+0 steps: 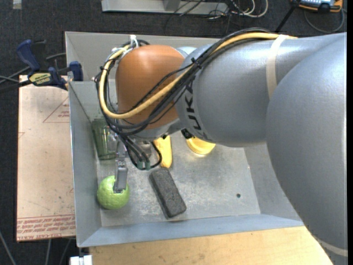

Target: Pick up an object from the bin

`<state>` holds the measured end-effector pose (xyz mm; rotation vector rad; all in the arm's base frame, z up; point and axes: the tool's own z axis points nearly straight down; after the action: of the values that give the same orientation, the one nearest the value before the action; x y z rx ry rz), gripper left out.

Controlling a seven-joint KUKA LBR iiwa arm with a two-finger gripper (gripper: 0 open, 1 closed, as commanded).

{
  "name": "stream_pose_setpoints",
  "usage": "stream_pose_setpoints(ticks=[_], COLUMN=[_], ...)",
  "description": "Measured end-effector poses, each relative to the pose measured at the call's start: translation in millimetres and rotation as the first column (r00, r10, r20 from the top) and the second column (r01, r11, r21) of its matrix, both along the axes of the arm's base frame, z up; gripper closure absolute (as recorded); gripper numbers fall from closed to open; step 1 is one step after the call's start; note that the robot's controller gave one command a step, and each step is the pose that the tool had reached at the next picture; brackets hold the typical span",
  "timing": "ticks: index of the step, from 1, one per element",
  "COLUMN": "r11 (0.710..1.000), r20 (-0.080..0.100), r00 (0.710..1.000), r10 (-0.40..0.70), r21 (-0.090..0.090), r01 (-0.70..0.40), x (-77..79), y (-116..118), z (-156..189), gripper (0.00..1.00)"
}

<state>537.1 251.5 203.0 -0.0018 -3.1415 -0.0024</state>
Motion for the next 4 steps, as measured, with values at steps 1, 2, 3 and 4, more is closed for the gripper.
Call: stream_pose_setpoints(ticks=[1, 2, 3, 4], r11=[1.000, 0.999, 0.987, 0.984], r20=[0.000, 0.007, 0.001, 0.001], r00=[1.000, 0.999, 0.987, 0.984], r10=[0.000, 0.033, 0.163, 0.177], r21=[0.000, 0.002, 0.000, 0.001], r01=[0.000, -0.033, -0.163, -0.177], x=[0.0, -18.7, -12.1, -13.2], y=[0, -12, -10, -13], z=[0, -47, -90, -108], gripper=[0.00, 0.00, 0.00, 0.00])
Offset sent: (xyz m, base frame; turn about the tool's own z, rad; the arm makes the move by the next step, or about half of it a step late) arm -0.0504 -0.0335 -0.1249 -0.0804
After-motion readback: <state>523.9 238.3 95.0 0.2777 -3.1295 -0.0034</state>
